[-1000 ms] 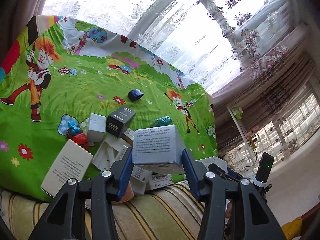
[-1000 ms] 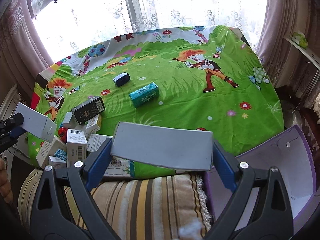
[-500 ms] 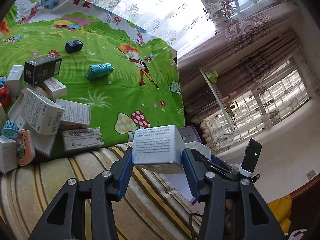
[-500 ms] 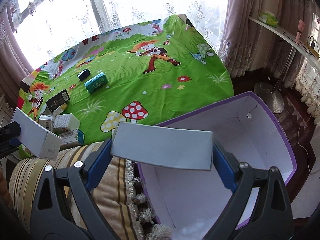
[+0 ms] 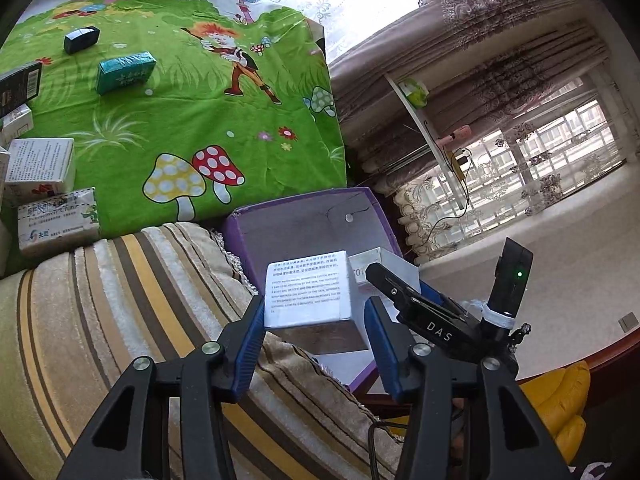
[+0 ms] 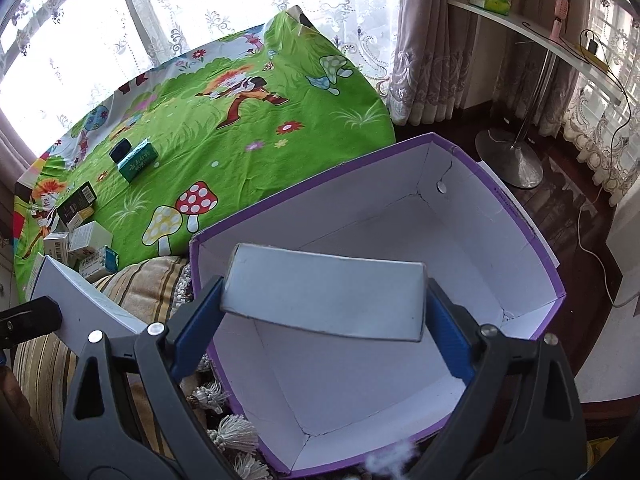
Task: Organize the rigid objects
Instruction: 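Carry the white box into the purple storage box and open the left gripper, then move the left tool back over the pile of boxes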
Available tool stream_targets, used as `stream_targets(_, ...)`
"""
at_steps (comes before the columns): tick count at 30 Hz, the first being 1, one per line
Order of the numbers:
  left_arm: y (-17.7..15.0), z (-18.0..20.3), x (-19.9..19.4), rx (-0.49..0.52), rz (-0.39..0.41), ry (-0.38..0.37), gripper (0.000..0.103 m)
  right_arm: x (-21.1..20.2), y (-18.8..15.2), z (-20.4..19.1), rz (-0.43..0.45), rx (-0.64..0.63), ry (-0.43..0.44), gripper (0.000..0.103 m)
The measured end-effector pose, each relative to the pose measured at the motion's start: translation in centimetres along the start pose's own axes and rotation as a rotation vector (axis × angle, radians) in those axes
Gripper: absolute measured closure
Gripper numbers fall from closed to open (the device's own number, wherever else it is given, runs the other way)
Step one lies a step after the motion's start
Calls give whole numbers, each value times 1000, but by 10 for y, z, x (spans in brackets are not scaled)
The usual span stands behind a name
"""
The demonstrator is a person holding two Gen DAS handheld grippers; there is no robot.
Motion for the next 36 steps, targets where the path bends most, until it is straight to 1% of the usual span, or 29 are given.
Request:
stream_targets(3, -3, 5, 9, 16, -25, 2, 42, -1, 0, 6, 3, 12, -4, 7)
stream_targets(5, -5, 4, 10, 16, -32, 10, 42, -2, 0, 9, 4, 18, -9, 6)
stream_targets(12, -5, -8, -1, -20, -10, 27, 42, -6, 2, 6, 16, 4, -2, 6)
stream_targets(17, -8, -14, -12, -23, 19, 47, 42, -12, 5, -8, 44, -40, -11, 6)
stream_targets(20, -11, -19, -19, -28, 35, 58, 42, -16, 6, -19, 65, -69, -2, 6)
stream_targets(24, -18, -29, -31, -36, 63, 87, 42, -21, 9, -36, 96, -107, -15, 6)
stream_targets(27, -21, -40, -42, -47, 91, 112, 42, -25, 9, -48, 115, -126, -2, 6)
stream_targets(30, -27, -55, -54, -72, 112, 134, 42, -22, 8, -60, 98, -140, 4, 6)
stream_targets(34, -37, -79, -72, -120, 147, 149, 42, -15, 1, -78, 58, -171, 81, 6)
stream_targets(36, -42, -93, -82, -151, 166, 161, 42, -11, -2, -88, 38, -199, 93, 6)
Point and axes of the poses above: each gripper's, at about its wrist camera, not at the fingertips, and x roughly the way its jaws point, z to its right, y to its top, the point moved 2 cm from there along x, roughly the way its jaws point, and after that the axes turned 15 degrees about y, right-handed, at the moved point
